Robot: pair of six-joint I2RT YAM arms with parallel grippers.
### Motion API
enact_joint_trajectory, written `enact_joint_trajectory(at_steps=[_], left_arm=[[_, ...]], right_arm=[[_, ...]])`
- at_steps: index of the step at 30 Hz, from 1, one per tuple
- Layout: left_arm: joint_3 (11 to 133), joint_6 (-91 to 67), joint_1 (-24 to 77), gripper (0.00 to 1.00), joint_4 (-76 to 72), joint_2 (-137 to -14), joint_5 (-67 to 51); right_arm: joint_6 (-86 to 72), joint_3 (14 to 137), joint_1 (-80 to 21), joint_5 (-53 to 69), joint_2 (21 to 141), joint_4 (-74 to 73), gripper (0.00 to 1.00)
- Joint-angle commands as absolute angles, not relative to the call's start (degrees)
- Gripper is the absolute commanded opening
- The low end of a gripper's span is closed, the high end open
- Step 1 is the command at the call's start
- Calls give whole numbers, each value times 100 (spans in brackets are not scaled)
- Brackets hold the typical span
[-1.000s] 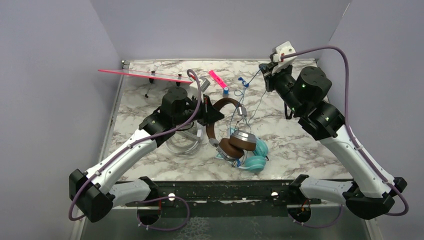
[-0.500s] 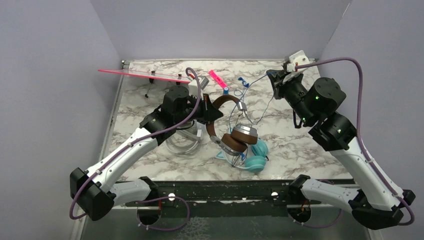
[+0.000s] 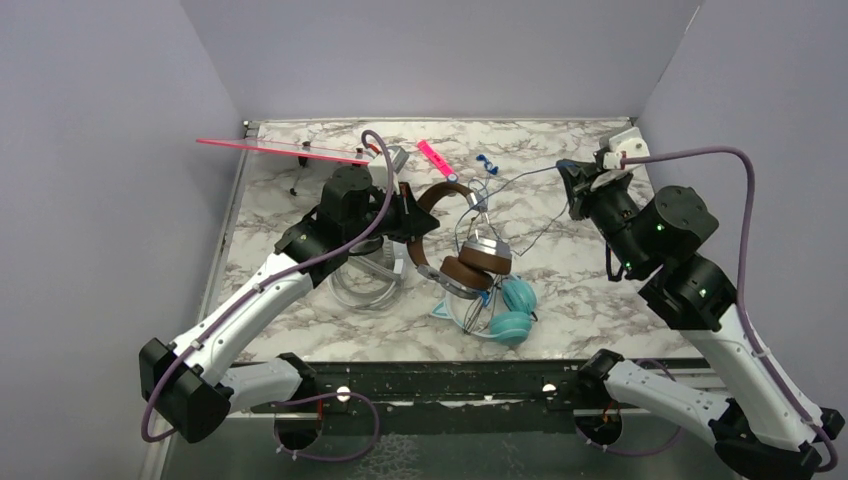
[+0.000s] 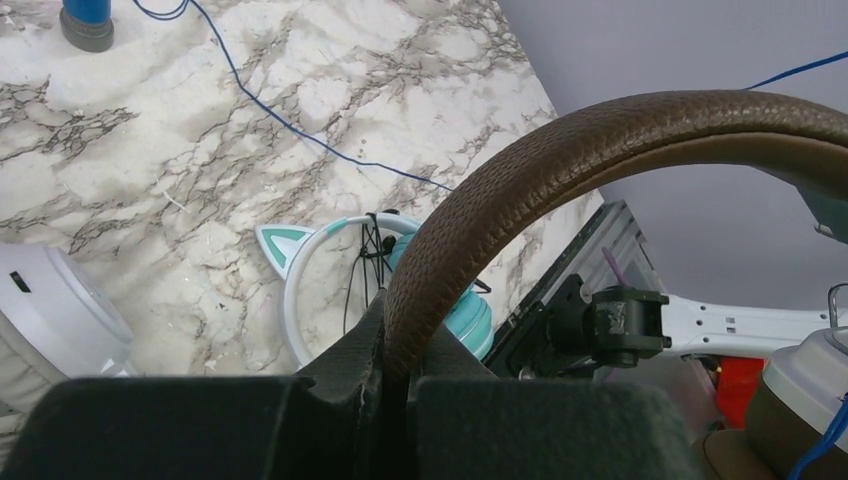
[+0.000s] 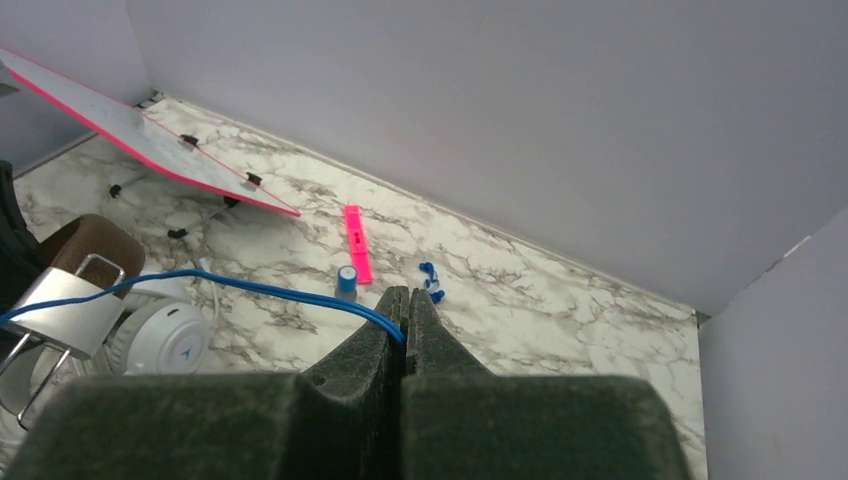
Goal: Wrap the headphones
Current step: Wrap the headphones cable around the headphones.
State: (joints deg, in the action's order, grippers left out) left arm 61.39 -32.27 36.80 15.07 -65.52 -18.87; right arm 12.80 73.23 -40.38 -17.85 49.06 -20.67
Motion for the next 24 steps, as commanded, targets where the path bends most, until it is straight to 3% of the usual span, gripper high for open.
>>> enact_joint_trajectory(at_steps=[1, 13, 24], left_arm=[[6407, -3437, 3648, 0, 1333, -6414, -1968], [6164, -4250, 3385, 0, 239, -6140, -2795], [6638, -4901, 3313, 0, -790, -6111, -2152]], right_arm=[[1164, 7109, -4018, -2079, 4706, -2159, 0], [912, 6421, -4018, -1277, 5075, -2188, 1], [545, 6495, -3374, 2612, 6329, -1983, 1]])
